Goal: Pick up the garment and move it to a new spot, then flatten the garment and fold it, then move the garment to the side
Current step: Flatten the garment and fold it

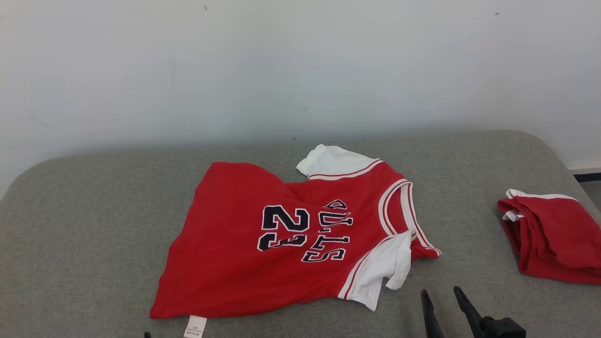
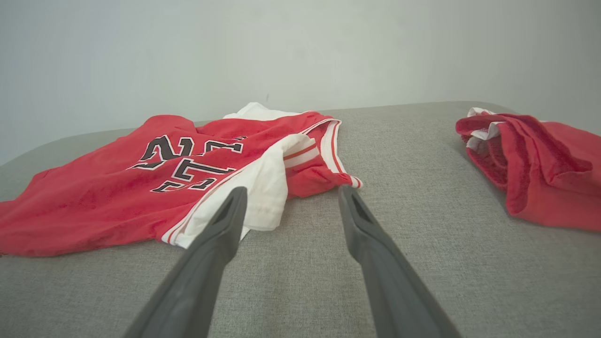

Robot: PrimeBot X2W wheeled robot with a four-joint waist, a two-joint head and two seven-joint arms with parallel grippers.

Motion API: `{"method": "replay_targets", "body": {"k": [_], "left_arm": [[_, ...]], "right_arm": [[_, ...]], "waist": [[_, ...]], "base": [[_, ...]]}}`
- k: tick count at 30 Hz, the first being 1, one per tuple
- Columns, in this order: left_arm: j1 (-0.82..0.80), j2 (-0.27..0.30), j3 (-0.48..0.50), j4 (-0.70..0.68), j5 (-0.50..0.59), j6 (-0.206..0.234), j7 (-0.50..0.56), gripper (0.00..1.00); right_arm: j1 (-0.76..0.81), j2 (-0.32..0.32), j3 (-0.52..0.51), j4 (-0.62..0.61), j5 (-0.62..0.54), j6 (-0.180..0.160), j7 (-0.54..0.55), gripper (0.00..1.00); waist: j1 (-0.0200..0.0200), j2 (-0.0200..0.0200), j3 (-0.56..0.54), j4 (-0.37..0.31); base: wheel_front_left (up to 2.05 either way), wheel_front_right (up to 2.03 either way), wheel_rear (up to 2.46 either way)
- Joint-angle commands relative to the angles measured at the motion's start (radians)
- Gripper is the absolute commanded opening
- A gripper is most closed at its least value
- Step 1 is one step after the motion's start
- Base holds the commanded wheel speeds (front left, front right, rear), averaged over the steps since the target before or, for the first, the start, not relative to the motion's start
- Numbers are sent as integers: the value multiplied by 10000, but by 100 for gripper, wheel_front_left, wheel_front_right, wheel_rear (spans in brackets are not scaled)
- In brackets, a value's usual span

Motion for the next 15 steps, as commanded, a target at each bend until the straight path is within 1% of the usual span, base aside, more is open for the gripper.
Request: {"method": "replay_targets", "body": {"k": [1,6,15], "left_arm": [[5,-4,-86,-32,182,-77,-30,100],[-183,-2,-418,60,180,-208,-30,100],[-441,-1,-797,216,6,-186,-30,100]], "right_arm": [[-20,23,72,-4,39,-27,-8,100],[-194,21,224,277,130,-27,-8,100],[-668,20,303,645,26,-27,-8,100]], "waist": [[0,0,113,112],[0,0,428,366],[0,0,943,614]], "base": [[0,0,0],[0,0,0],[0,0,0]]}}
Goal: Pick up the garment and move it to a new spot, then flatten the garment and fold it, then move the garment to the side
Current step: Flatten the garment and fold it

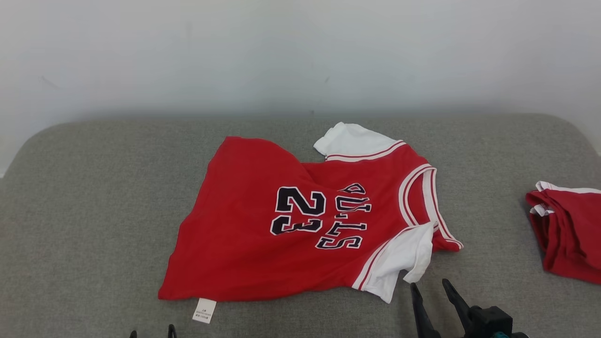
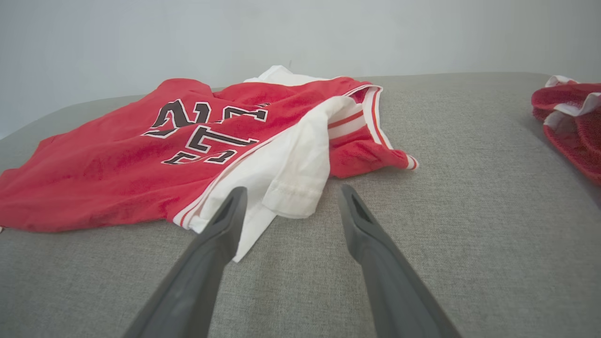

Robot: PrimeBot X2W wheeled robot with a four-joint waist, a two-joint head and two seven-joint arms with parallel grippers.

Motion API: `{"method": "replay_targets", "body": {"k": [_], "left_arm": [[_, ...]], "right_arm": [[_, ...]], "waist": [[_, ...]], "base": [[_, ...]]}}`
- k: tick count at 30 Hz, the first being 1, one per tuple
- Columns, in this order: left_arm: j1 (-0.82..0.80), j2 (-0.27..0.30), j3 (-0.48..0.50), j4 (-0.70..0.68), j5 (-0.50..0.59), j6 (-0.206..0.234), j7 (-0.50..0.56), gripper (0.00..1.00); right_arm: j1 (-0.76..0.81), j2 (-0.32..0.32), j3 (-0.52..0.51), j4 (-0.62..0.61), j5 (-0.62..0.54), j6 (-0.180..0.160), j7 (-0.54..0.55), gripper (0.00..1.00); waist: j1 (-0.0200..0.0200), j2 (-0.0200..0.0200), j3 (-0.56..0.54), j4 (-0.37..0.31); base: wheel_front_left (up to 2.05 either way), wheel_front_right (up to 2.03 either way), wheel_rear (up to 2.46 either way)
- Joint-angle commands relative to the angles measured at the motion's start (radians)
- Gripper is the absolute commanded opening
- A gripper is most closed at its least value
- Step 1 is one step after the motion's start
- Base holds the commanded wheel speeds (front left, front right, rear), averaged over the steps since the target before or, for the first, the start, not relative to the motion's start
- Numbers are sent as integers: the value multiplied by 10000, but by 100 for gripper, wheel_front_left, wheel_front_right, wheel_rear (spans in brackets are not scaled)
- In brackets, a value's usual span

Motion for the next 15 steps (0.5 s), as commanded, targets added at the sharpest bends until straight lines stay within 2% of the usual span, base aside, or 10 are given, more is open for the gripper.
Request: {"method": "replay_targets", "body": {"k": [1,8,11,15], "left_arm": [[-165,0,-29,10,-106,21,-30,100],[-453,1,-216,67,-180,36,-30,100],[-589,0,-302,116,-203,59,-30,100],[-679,1,-390,162,-238,108,-30,100]], "right_arm": [[-135,17,15,56,-35,-27,-8,100],[-609,18,-42,439,31,-27,-7,100],[-818,19,1,590,56,-27,-8,84],[-988,19,63,788,78,-27,-8,75]], "waist": [[0,-1,159,93],[0,-1,591,148],[0,-1,723,152],[0,-1,850,153]], "base": [[0,0,0],[0,0,0],[0,0,0],[0,0,0]]}}
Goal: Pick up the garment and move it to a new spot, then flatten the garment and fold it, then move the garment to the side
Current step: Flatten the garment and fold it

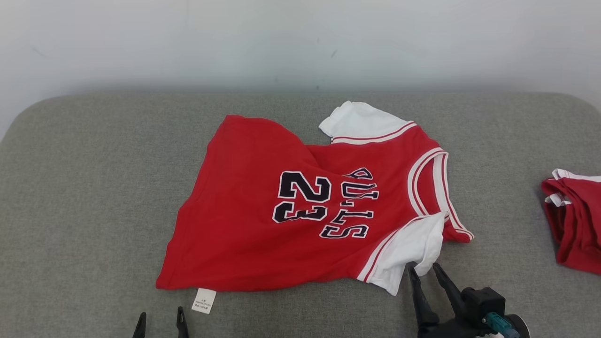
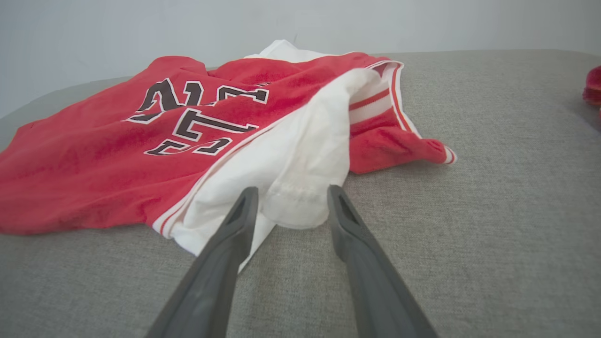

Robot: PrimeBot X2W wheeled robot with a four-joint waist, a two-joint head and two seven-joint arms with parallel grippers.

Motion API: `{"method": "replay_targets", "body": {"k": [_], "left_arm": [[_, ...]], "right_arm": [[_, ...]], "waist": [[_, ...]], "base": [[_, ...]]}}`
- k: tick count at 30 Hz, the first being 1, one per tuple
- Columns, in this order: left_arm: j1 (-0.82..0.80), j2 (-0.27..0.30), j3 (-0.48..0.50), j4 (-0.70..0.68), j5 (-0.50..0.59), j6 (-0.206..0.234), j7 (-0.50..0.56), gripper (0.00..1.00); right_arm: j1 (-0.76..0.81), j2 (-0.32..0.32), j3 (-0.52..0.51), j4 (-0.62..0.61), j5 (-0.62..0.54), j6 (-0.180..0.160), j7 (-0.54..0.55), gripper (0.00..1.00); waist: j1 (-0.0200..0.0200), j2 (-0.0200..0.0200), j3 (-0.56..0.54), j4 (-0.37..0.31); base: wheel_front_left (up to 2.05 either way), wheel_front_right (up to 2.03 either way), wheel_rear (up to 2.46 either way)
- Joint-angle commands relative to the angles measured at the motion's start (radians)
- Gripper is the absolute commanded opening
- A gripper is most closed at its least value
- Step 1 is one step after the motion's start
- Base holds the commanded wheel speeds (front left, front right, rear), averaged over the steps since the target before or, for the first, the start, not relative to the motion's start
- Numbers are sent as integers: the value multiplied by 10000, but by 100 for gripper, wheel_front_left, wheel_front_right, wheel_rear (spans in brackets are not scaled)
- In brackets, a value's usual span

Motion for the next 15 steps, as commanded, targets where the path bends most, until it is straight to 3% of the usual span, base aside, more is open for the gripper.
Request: {"method": "replay_targets", "body": {"k": [1,9,15], "left_arm": [[-108,1,-25,33,-27,49,-30,100],[-226,1,-22,75,-18,58,-30,100],[-273,1,-24,96,-48,61,-30,100]], "right_arm": [[-100,19,12,62,56,-27,-8,74],[-217,21,10,131,10,-27,-8,78],[-307,19,-63,208,85,-27,-8,73]], "waist": [[-1,-1,73,8],[-1,-1,215,15],[-1,-1,259,-10]], "base": [[0,0,0],[0,0,0],[0,0,0]]}}
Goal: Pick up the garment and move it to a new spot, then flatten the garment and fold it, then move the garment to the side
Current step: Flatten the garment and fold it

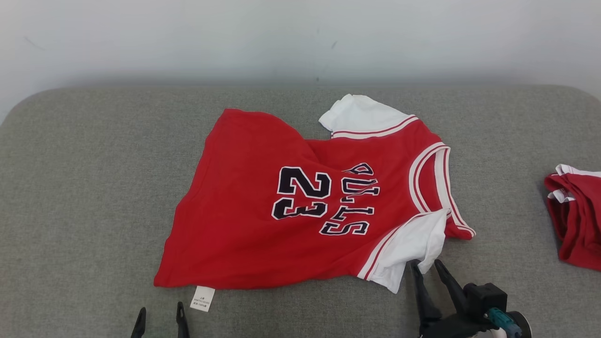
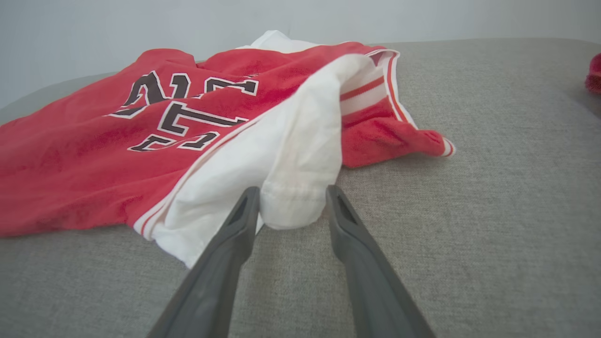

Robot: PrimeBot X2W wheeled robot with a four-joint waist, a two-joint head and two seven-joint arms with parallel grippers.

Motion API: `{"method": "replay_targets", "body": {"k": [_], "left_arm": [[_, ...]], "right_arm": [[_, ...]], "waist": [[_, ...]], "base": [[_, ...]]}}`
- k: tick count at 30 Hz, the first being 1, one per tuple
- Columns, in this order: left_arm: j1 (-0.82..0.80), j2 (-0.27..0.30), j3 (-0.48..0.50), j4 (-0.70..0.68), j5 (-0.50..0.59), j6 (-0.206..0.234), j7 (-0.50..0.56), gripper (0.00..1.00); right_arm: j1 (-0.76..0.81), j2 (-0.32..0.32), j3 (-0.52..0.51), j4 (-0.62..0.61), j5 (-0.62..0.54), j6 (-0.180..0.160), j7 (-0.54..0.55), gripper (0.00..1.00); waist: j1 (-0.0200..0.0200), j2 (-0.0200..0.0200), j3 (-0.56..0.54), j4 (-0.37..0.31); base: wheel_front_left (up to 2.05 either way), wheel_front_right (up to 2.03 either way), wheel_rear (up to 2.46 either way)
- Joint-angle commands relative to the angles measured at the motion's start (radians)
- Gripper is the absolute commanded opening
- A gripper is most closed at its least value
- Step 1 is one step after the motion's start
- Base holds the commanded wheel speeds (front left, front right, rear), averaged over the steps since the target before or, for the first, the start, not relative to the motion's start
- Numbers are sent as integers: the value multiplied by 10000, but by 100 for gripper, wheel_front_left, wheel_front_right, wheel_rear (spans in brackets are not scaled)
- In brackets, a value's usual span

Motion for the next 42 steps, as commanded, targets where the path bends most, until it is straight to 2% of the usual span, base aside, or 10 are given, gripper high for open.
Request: {"method": "replay_targets", "body": {"k": [1,3,7,10,14,16,17,20,29,42], "left_arm": [[-118,1,-2,25,-3,21,-30,100],[-137,1,4,27,-17,26,-30,100],[-178,1,36,15,-39,29,-30,100],[-176,-1,52,-18,-61,20,-30,100],[-195,1,14,-21,-95,13,-30,100],[-188,1,-11,-29,-107,15,-30,100],[-182,1,-9,-33,-110,18,-30,100],[-188,1,-11,-50,-132,30,-30,100],[-653,3,330,89,-227,-4,-30,100],[-1215,-7,1144,1201,-1159,-652,-30,100]], "right_arm": [[-93,21,-36,17,34,-27,-6,71],[-74,19,-161,54,26,-27,-8,61],[-9,21,-420,88,-90,-27,-8,57],[11,21,-547,99,-165,-27,-8,49],[3,21,-666,51,-232,-27,-8,49],[21,21,-674,29,-275,-27,-8,45],[29,20,-677,17,-297,-27,-6,37],[30,21,-613,-90,-353,-27,-6,0],[228,21,-1025,-478,-534,-27,-6,0],[317,20,-842,-565,-493,-27,-8,0]], "waist": [[-1,-1,8,-3],[-1,-1,18,-9],[-1,-1,35,-30],[-1,-1,44,-57],[-1,-1,42,-96],[-1,-1,33,-112],[-1,-1,29,-120],[-1,-1,35,-146],[-1,-1,299,-288],[-1,-1,223,-673]], "base": [[0,0,0],[0,0,0],[0,0,0],[0,0,0],[0,0,0],[0,0,0],[0,0,0],[0,0,0],[0,0,0],[0,0,0]]}}
